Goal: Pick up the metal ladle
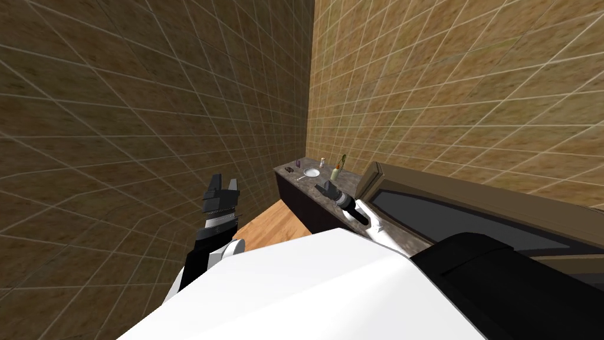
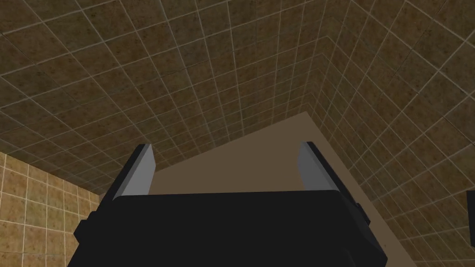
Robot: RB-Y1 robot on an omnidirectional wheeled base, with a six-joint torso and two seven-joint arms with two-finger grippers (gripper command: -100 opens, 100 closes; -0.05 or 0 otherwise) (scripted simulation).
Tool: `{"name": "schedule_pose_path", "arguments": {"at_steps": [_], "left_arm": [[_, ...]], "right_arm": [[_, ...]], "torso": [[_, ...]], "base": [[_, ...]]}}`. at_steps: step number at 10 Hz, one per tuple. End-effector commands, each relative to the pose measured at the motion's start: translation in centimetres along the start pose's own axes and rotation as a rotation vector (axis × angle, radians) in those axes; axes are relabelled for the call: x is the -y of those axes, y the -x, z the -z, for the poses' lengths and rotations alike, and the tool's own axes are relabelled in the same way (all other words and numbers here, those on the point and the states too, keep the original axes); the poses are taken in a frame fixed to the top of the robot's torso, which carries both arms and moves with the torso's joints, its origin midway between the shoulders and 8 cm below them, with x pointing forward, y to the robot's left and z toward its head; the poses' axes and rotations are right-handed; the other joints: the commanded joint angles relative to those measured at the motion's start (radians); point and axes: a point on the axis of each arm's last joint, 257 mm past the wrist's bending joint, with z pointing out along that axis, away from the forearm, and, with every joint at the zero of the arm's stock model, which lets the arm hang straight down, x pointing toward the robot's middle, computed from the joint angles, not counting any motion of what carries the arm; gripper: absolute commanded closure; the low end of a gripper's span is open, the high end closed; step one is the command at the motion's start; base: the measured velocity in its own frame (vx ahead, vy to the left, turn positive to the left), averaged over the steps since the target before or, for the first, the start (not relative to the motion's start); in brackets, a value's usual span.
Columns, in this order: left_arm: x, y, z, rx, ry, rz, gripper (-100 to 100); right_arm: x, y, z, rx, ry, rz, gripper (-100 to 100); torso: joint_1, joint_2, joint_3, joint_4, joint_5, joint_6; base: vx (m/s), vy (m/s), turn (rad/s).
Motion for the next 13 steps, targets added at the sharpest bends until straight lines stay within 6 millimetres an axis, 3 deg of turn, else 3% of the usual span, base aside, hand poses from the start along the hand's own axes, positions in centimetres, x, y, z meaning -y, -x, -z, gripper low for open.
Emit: {"name": "schedule_pose_path", "arguments": {"at_steps": [1, 7, 13], "left_arm": [[0.0, 0.0, 0.0, 0.0, 0.0, 0.0, 0], [0.0, 0.0, 0.0, 0.0, 0.0, 0.0, 0], [0.0, 0.0, 0.0, 0.0, 0.0, 0.0, 0]], "right_arm": [[-0.2, -1.4, 0.2, -0.071, 0.04, 0.047, -100], [0.6, -6.1, 2.4, -0.319, 0.169, 0.205, -100], [3.0, -10.1, 6.3, -0.586, 0.289, 0.368, -100]], "torso": [[0.0, 0.0, 0.0, 0.0, 0.0, 0.0], [0.002, -0.002, -0.001, 0.0, 0.0, 0.0], [0.003, -0.003, -0.002, -0.001, 0.0, 0.001]], "base": [[-0.042, -0.044, 0.08], [-0.035, -0.024, 0.117], [-0.018, -0.022, 0.1]]}}
